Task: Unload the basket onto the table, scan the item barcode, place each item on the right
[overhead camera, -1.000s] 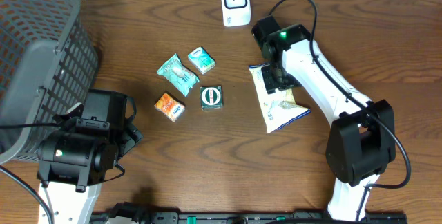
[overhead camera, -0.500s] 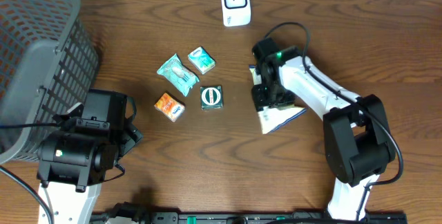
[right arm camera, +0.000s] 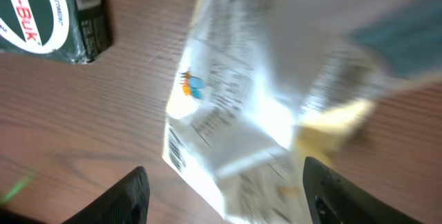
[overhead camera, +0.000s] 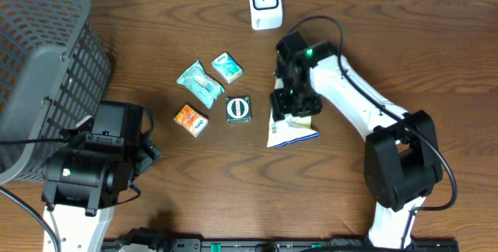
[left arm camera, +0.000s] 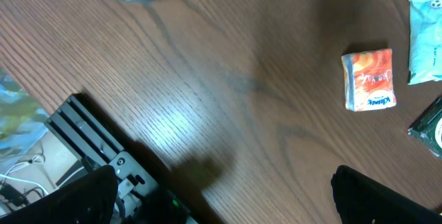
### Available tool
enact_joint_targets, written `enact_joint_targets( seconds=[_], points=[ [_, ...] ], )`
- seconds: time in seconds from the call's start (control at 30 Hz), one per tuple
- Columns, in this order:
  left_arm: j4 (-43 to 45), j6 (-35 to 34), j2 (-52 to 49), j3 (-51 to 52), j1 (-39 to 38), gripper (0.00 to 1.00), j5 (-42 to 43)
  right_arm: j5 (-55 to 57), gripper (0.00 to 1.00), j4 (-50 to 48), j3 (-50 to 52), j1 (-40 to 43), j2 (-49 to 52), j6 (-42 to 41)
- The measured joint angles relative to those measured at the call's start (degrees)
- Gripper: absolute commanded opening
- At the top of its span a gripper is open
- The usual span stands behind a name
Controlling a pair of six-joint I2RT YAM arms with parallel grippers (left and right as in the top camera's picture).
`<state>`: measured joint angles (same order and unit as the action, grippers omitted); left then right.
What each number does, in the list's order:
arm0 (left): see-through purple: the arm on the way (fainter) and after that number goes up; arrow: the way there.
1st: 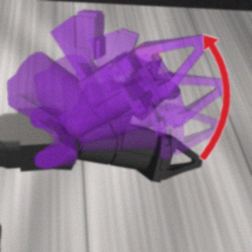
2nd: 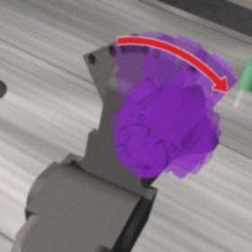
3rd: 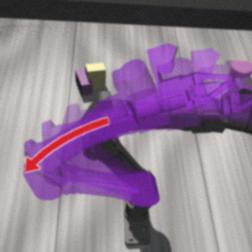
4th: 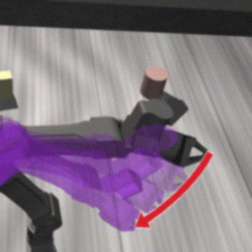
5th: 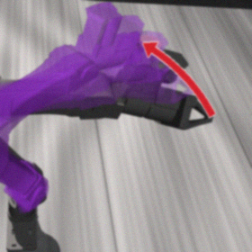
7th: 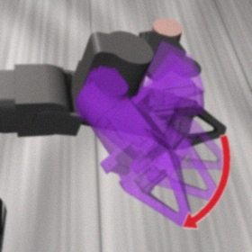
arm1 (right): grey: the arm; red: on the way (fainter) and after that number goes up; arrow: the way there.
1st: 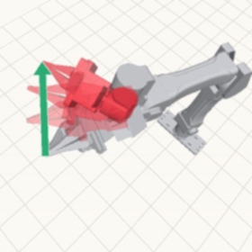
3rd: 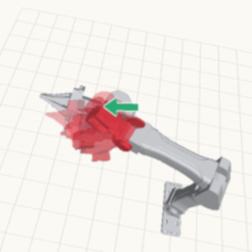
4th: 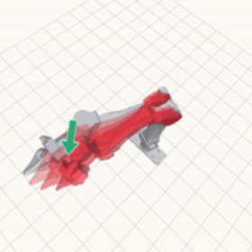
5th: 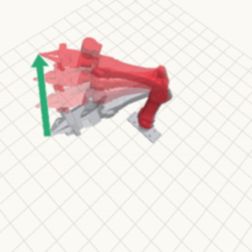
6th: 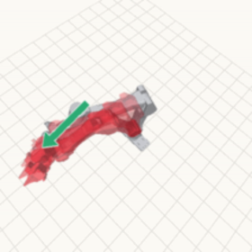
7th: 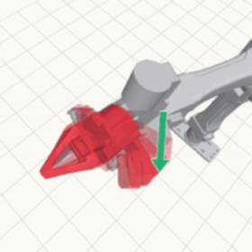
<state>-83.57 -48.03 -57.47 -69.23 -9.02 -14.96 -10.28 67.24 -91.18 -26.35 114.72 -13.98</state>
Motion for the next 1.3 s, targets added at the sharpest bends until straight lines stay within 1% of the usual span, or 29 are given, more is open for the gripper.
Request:
enact_joint_targets(
  seconds=[0.03, 0.1, 0.13, 0.23, 0.3, 0.5, 0.63, 0.67, 0.73, 0.83, 0.9, 1.03, 1.07, 1.13, 1.17, 1.23, 1.3],
  points=[
    [0.0, 0.0, 0.0, 0.0, 0.0, 0.98, 0.0, 1.0, 0.62, 1.5, -1.2, 0.1, 0.0, 0.0],
    [0.0, 0.0, 0.0, 0.0, 0.0, 0.98, 0.0, 2.5, 0.49, 4.1, -3.1, 0.2, 0.0, 0.3],
    [0.0, 0.0, 0.0, 0.0, 0.0, 0.98, 0.0, 3.0, 0.45, 5.2, -3.5, 0.2, 0.0, 0.3],
    [0.0, 0.0, 0.0, 0.0, 0.0, 0.98, 0.0, 4.2, 0.43, 8.6, -3.5, -0.1, 0.0, 0.2],
    [0.0, 0.0, 0.0, 0.0, 0.0, 0.98, 0.0, 4.6, 0.43, 8.9, -3.0, -0.5, 0.0, 0.2],
    [0.0, 0.0, 0.0, 0.0, 0.0, 0.98, 0.0, 5.0, 0.43, 2.0, 3.6, -2.8, 0.0, 0.2],
    [0.0, 0.0, 0.0, 0.0, 0.0, 0.97, 0.0, 5.0, 0.38, -0.8, 9.2, -3.2, 0.0, 0.0],
    [0.0, 0.0, 0.0, 0.0, 0.0, 0.98, 0.0, 5.1, 0.38, -0.8, 10.1, -3.2, 0.0, -0.1],
    [0.0, 0.0, 0.0, 0.0, 0.0, 0.98, 0.0, 5.4, 0.41, -0.1, 11.2, -3.1, 0.0, -0.8],
    [0.0, 0.0, 0.0, 0.0, 0.0, 0.98, 0.0, 6.3, 0.5, 2.6, 11.0, -3.1, 0.0, -1.6],
    [0.0, 0.0, 0.0, 0.0, 0.0, 0.97, 0.0, 7.4, 0.55, 6.1, 9.9, -3.1, 0.0, -2.0],
    [0.0, 0.0, 0.0, 0.0, 0.0, 0.98, 0.0, 11.4, 0.59, 13.3, 3.4, -2.8, 0.0, -2.1],
    [0.0, 0.0, 0.0, 0.0, 0.0, 0.97, 0.0, 12.7, 0.61, 14.2, 1.3, -2.8, 0.0, -2.2],
    [0.0, 0.0, 0.0, 0.0, 0.0, 0.97, 0.0, 15.0, 0.6, 14.6, -2.6, -2.7, 0.0, -2.1],
    [0.0, 0.0, 0.0, 0.0, 0.0, 0.97, 0.0, 16.0, 0.55, 14.4, -4.3, -2.7, 0.0, -2.1],
    [0.0, 0.0, 0.0, 0.0, 0.0, 0.98, 0.0, 17.1, 0.41, 13.1, -5.9, -2.7, 0.0, -2.2],
    [0.0, 0.0, 0.0, 0.0, 0.0, 0.98, 0.0, 18.1, 0.31, 11.0, -6.3, -2.7, 0.0, -2.2]
  ],
)
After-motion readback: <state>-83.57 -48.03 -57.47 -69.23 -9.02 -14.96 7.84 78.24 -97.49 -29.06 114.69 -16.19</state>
